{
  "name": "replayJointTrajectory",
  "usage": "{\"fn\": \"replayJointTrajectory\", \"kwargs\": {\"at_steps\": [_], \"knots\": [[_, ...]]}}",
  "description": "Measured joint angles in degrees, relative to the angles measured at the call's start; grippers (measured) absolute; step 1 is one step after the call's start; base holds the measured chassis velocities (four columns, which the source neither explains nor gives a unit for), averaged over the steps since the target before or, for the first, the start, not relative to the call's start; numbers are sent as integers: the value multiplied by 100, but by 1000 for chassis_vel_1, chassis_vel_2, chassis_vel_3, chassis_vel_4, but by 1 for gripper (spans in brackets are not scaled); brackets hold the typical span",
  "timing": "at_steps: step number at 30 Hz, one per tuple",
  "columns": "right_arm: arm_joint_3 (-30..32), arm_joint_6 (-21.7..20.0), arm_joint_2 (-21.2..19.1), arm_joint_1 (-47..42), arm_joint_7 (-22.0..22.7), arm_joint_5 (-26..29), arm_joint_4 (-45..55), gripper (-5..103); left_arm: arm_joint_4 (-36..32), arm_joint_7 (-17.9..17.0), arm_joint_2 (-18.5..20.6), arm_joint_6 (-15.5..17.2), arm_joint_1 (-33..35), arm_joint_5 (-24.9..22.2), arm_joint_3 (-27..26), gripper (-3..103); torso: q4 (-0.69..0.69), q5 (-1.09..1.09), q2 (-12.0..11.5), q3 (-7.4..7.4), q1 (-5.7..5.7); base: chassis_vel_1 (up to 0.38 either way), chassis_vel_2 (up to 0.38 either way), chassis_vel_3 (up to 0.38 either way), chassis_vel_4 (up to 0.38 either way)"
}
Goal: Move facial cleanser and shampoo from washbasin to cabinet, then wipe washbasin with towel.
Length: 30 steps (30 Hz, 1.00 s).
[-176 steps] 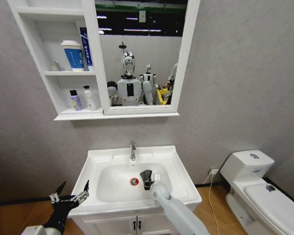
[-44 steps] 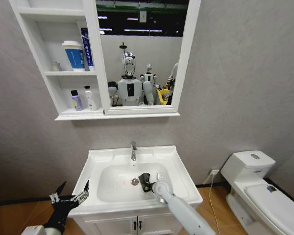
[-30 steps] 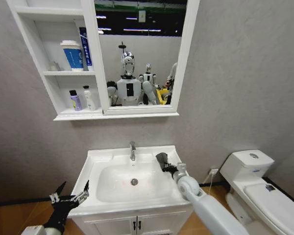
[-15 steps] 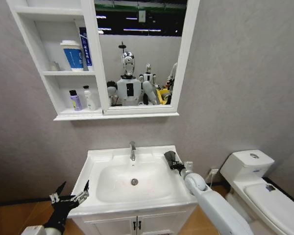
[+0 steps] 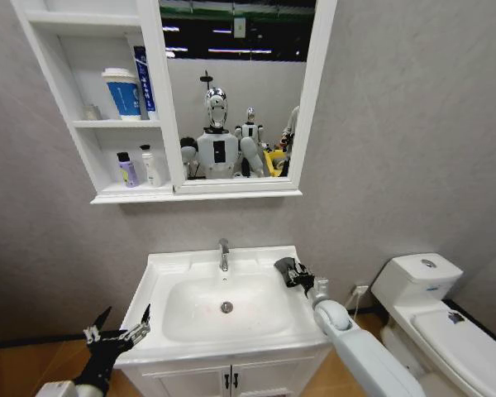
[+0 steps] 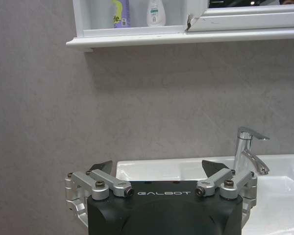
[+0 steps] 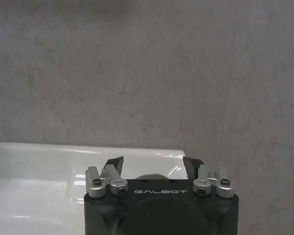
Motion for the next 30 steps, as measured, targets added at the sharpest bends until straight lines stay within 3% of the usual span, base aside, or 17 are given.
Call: {"fn": "replayJointTrajectory", "kwargs": {"at_steps": [4, 6, 8, 9, 11, 12, 14, 15, 17, 19, 22, 30], "knots": [[474, 176, -124, -573, 15, -346, 686, 84, 0, 0, 0, 1, 0, 0, 0, 100, -1, -1, 0, 0, 0, 0, 0, 0, 0], [789, 209, -180, -1058, 57, -445, 1240, 89, 0, 0, 0, 1, 0, 0, 0, 100, 1, -1, 0, 0, 0, 0, 0, 0, 0], [1404, 260, -162, -2130, 118, -654, 2021, 98, 0, 0, -1, 1, 0, 0, 0, 100, -2, 0, 0, -1, 0, 0, 0, 0, 0], [1404, 260, -162, -2130, 118, -654, 2021, 98, 0, 0, -1, 1, 0, 0, 0, 100, -2, 0, 0, -1, 0, 0, 0, 0, 0], [2126, 413, 166, -3443, 89, -1055, 2881, 100, 0, 1, 0, 1, 0, 0, 0, 100, -1, -3, 1, -1, -1, 0, 0, 0, 0], [2126, 413, 166, -3443, 89, -1055, 2881, 100, 0, 1, 0, 1, 0, 0, 0, 100, -1, -3, 1, -1, -1, 0, 0, 0, 0], [2506, 590, 706, -4661, 69, -1309, 3630, 100, 0, -1, 0, 0, 0, 0, 0, 100, -3, 0, 1, -1, -2, 0, 0, 0, 0], [2506, 590, 706, -4661, 69, -1309, 3630, 100, 0, -1, 0, 0, 0, 0, 0, 100, -3, 0, 1, -1, -2, 0, 0, 0, 0], [2661, 789, 1355, -5796, 151, -1691, 4350, 100, 0, -1, -1, 1, 0, 0, 0, 100, -4, -3, 2, -2, -3, 0, 0, 0, 0], [2661, 789, 1355, -5796, 151, -1691, 4350, 100, 0, -1, -1, 1, 0, 0, 0, 100, -4, -3, 2, -2, -3, 0, 0, 0, 0], [2597, 806, 1898, -6542, 338, -2185, 5014, 100, 0, -1, -1, 0, 0, 0, 0, 100, 0, -2, 2, -2, -2, 0, 0, 0, 0], [2531, 792, 2093, -6795, 412, -2315, 5311, 100, 0, -1, -1, 0, 0, 0, 0, 100, 0, -1, 1, 0, -1, 0, 0, 0, 0]]}}
